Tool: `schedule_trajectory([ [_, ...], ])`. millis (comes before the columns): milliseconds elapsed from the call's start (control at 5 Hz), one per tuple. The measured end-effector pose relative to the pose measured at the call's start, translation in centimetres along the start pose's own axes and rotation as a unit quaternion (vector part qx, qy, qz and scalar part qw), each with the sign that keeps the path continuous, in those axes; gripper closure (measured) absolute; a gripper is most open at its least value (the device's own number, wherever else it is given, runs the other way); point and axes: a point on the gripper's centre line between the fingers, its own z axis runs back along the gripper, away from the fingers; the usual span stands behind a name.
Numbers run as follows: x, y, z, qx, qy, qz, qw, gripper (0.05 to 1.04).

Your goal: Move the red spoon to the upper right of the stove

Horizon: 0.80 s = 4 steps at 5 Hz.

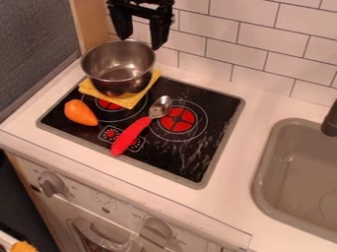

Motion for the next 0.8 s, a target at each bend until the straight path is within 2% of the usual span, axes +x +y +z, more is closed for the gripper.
schedule_trajectory([
  [200, -0.4, -0.1, -1.2, -0.004, 0.016, -0.001, 0.9999, 0.083],
  [400, -3.1, -0.7, -3.4, -0.008, 0.041, -0.009, 0.9991, 0.083],
  [800, -5.1, -2.2, -5.7, 0.014, 0.055, -0.057, 0.9967, 0.083],
])
